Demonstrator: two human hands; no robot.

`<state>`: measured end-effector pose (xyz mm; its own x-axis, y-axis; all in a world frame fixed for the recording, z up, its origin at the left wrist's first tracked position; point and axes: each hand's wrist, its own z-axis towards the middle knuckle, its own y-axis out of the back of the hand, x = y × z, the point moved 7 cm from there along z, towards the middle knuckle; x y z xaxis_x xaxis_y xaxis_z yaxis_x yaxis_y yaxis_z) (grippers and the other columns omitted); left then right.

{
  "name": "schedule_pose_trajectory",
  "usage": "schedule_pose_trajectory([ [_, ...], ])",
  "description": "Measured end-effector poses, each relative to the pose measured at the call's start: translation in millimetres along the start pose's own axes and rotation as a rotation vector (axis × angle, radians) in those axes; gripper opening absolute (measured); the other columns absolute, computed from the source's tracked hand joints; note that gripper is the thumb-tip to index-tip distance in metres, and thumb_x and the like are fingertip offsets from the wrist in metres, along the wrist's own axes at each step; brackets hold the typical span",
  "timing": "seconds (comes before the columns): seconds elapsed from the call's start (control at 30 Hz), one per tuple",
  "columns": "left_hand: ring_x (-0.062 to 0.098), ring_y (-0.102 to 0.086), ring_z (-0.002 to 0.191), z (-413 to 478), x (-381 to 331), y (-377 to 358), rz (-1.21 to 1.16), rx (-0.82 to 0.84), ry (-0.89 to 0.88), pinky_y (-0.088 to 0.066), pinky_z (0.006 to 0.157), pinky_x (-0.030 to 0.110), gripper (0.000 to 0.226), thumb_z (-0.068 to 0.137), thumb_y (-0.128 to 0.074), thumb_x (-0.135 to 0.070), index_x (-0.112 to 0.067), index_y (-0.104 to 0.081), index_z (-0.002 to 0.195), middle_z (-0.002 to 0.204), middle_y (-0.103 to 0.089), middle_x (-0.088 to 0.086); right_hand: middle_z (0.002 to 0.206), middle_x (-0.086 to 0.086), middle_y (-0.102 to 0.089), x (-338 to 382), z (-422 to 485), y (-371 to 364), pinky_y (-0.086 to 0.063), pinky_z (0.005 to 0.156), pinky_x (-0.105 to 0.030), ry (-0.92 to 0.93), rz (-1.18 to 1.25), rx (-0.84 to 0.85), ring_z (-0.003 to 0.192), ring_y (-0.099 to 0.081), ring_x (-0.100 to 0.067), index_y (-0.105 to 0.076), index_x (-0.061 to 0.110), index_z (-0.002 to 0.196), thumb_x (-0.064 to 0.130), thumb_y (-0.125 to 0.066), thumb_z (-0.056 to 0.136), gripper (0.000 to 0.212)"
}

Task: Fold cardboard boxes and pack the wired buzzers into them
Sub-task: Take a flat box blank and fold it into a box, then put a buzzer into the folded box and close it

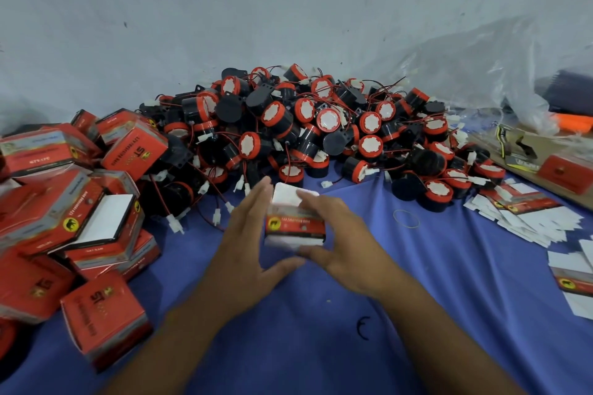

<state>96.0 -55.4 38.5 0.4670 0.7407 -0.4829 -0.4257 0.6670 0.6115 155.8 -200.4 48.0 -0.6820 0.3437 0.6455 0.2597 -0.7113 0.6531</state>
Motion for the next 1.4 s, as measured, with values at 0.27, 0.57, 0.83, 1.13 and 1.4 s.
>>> schedule_pose_trajectory([
  [0.27,0.037,-0.058,0.112,0.2,8.9,5.3,0.676,-0.018,-0.135,-0.048,0.094,0.05,0.045,0.076,-0.084,-0.036,-0.006,-0.066,0.104,0.107,-0.066,0.011,0.111,-0.006,-0.058,13.2,9.8,-15.4,-0.042,0.1,-0.041,0.138,-0.636,-0.069,0.117,-0.052,-0.029,-0.057,0.009,0.106,0.03,-0.079,0.077,0.043],
  [0.57,-0.004,-0.052,0.103,-10.3,24.4,6.1,-0.045,-0.088,0.326,-0.04,0.083,0.004,0.03,0.094,-0.059,-0.051,-0.024,-0.064,0.106,0.129,-0.047,-0.009,0.099,0.004,-0.068,0.3,3.2,-18.2,-0.047,0.063,-0.032,-0.185,-0.47,-0.01,0.086,-0.064,-0.02,-0.049,0.023,0.117,0.065,-0.053,0.088,0.051],
  [0.83,-0.001,-0.054,0.096,-15.7,35.4,-8.4,-0.165,0.111,0.402,-0.042,0.076,0.011,0.024,0.085,-0.07,-0.045,-0.042,-0.059,0.107,0.111,-0.055,-0.032,0.132,-0.016,-0.053,-86.9,-0.5,62.5,-0.039,0.098,-0.043,-0.503,-0.37,-0.5,0.12,-0.048,-0.036,-0.055,0.009,0.129,0.031,-0.065,0.093,0.044],
  [1.13,-0.007,-0.036,0.118,-19.0,37.0,-13.8,-0.103,0.123,0.382,-0.032,0.096,0.005,0.05,0.082,-0.077,-0.039,-0.054,-0.043,0.116,0.122,-0.033,-0.036,0.122,-0.028,-0.052,-157.1,-3.3,121.2,-0.038,0.092,-0.052,-0.717,-0.666,-0.565,0.112,-0.041,-0.045,-0.058,-0.003,0.116,0.013,-0.072,0.087,0.035],
  [1.4,0.001,-0.042,0.121,-18.9,45.8,-11.1,-0.096,0.061,0.413,-0.04,0.101,0.023,0.056,0.08,-0.078,-0.042,-0.057,-0.04,0.118,0.131,-0.041,-0.031,0.138,-0.016,-0.052,-85.2,16.0,114.1,-0.037,0.103,-0.047,-0.271,-0.418,-0.535,0.133,-0.039,-0.041,-0.05,0.007,0.071,0.019,-0.071,0.087,0.029],
])
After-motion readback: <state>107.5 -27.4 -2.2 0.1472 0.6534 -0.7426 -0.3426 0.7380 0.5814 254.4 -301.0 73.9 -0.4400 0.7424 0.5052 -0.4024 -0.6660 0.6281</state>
